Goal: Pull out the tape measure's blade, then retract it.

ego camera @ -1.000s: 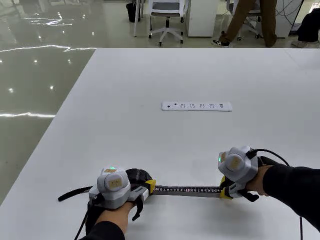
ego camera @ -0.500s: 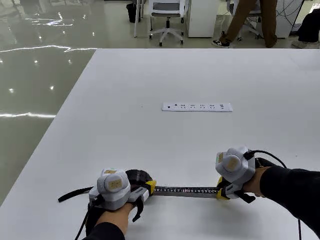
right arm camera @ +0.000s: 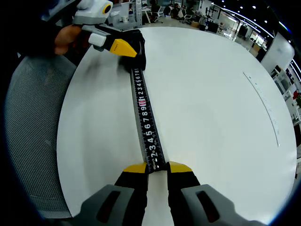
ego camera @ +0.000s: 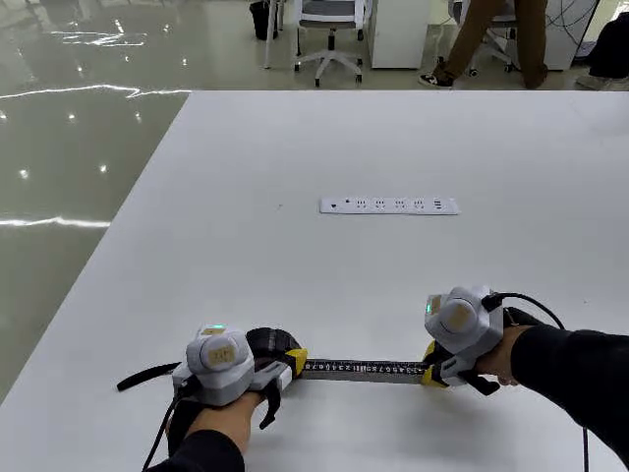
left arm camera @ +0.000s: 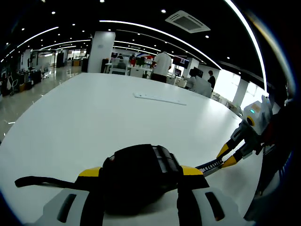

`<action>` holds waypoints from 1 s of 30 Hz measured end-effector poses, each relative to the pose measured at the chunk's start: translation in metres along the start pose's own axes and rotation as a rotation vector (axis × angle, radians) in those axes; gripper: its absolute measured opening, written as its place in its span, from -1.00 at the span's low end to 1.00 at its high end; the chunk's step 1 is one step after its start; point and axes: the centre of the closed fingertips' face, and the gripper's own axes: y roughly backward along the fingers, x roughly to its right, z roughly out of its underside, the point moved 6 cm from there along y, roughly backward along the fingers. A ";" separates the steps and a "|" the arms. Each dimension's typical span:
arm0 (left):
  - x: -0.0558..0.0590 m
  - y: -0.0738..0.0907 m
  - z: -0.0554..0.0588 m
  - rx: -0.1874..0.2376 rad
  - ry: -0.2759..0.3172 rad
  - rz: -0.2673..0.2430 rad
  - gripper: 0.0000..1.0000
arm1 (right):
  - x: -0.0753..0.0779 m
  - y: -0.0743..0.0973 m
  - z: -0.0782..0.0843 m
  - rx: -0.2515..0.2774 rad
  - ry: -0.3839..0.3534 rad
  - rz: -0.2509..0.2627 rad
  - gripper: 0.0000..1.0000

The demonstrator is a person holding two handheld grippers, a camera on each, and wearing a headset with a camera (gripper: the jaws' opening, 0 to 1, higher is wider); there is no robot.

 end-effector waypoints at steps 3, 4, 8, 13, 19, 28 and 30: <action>0.000 0.000 0.000 0.001 0.001 0.006 0.16 | 0.000 -0.001 -0.001 -0.001 0.005 -0.002 -0.78; -0.001 0.000 0.000 0.000 0.001 0.007 0.16 | -0.001 -0.001 -0.002 0.000 0.008 -0.001 -0.78; 0.000 0.000 0.000 0.000 0.003 0.010 0.16 | -0.002 -0.002 -0.003 0.008 0.019 0.001 -0.79; 0.000 0.000 0.000 -0.002 0.004 0.013 0.16 | -0.002 -0.003 -0.005 0.014 0.024 0.000 -0.79; 0.000 0.000 0.000 -0.003 0.003 0.015 0.16 | -0.003 -0.004 -0.008 0.010 0.025 0.000 -0.78; 0.000 0.000 0.000 -0.003 -0.012 0.010 0.16 | -0.003 -0.007 -0.012 0.018 0.009 0.000 -0.78; 0.000 0.000 0.000 -0.005 -0.010 0.011 0.15 | -0.004 -0.008 -0.014 0.016 0.007 -0.002 -0.78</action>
